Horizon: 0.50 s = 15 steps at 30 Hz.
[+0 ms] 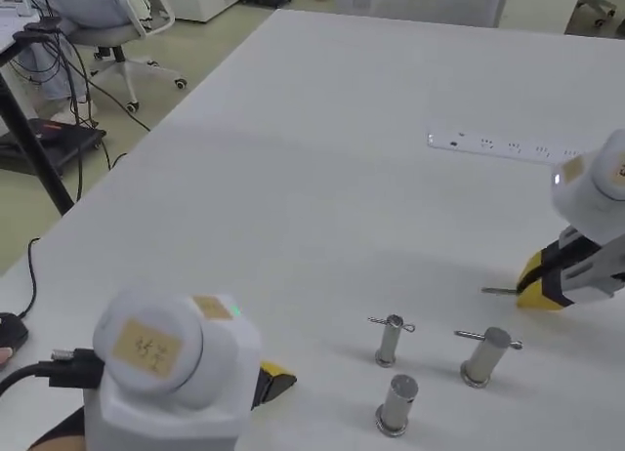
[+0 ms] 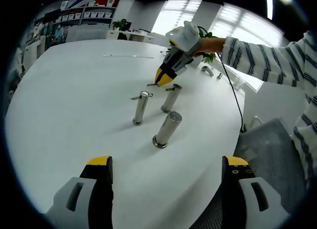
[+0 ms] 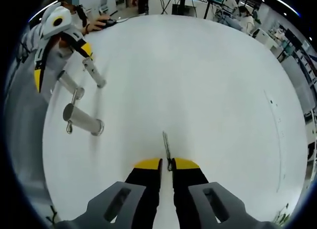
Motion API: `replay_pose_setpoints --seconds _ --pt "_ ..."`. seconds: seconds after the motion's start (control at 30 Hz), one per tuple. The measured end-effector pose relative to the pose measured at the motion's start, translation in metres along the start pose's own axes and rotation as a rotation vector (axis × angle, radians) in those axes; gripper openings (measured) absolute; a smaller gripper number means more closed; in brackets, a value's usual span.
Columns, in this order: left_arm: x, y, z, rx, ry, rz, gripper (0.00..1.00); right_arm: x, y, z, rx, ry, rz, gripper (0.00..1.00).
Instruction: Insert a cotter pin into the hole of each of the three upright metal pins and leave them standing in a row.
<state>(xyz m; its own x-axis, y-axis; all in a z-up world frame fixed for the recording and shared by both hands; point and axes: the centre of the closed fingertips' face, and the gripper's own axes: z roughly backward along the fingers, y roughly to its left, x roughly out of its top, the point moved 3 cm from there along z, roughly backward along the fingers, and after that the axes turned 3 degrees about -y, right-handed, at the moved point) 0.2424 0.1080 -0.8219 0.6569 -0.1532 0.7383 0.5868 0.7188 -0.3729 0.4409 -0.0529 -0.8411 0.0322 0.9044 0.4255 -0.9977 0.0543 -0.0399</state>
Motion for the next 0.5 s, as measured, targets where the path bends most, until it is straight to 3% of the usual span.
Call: replay_pose_setpoints --seconds 0.27,0.5 --pt "0.0004 -0.0025 -0.0021 -0.005 0.000 -0.001 0.90 0.0020 0.0028 -0.0020 -0.016 0.042 0.040 0.05" --pt "0.0012 -0.0028 -0.0012 0.005 -0.006 -0.006 0.89 0.0013 0.0021 -0.0009 -0.038 0.037 0.038 0.04"
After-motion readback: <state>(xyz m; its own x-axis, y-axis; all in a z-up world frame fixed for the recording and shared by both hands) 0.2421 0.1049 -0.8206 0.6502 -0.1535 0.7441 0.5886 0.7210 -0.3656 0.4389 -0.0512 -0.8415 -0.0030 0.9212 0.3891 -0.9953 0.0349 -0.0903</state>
